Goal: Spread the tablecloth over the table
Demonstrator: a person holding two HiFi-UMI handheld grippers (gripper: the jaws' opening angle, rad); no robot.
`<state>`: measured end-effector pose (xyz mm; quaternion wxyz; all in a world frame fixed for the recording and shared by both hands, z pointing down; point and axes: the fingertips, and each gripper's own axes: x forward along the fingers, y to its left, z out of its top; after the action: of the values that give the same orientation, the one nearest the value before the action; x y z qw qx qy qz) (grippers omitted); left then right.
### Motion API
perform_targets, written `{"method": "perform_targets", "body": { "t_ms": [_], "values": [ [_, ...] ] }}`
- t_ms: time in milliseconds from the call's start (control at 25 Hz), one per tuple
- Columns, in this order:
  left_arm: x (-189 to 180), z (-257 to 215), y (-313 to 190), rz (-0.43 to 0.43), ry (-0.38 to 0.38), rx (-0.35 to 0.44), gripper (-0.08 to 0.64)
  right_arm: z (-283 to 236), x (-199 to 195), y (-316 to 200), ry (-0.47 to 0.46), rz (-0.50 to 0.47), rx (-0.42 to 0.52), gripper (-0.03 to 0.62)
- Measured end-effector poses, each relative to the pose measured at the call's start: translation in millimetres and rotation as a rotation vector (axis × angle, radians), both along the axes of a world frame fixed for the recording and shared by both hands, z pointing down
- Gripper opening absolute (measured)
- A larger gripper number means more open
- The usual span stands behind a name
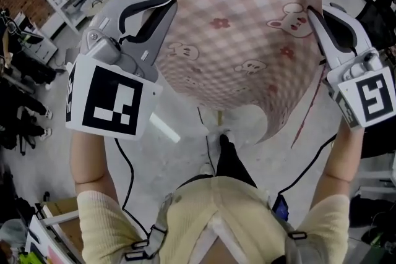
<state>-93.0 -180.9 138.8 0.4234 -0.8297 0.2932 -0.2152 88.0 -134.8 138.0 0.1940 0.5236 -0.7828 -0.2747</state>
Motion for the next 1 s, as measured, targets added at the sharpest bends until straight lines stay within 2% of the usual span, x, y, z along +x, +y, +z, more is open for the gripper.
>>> {"method": "perform_targets", "body": {
  "t_ms": [200,360,720,880,1000],
  "values": [
    [29.2,-22.7,-109.3,-0.052,-0.021,0.004,0.012,-29.1,30.1,-117.8,0.025,-0.047,0.025,0.018],
    [47.8,-11.4,-158.1,-0.076,-0.027,-0.009,0.012,-14.3,47.0,-163.8,0.076,-0.064,0.013,0.021],
    [106.8,-7.8,-319.0,-0.143,-0.051,-0.048,0.012,-6.6,107.3,-323.5,0.112,-0.098,-0.026,0.025],
    [122.7,7.1,-354.9,-0.153,-0.076,-0.069,0.014,13.7,123.2,-361.9,0.151,-0.082,-0.034,0.029],
    [134.8,25.3,-381.5,-0.159,-0.110,-0.100,0.012,33.8,135.7,-391.1,0.144,-0.090,-0.066,0.029]
  ]
}}
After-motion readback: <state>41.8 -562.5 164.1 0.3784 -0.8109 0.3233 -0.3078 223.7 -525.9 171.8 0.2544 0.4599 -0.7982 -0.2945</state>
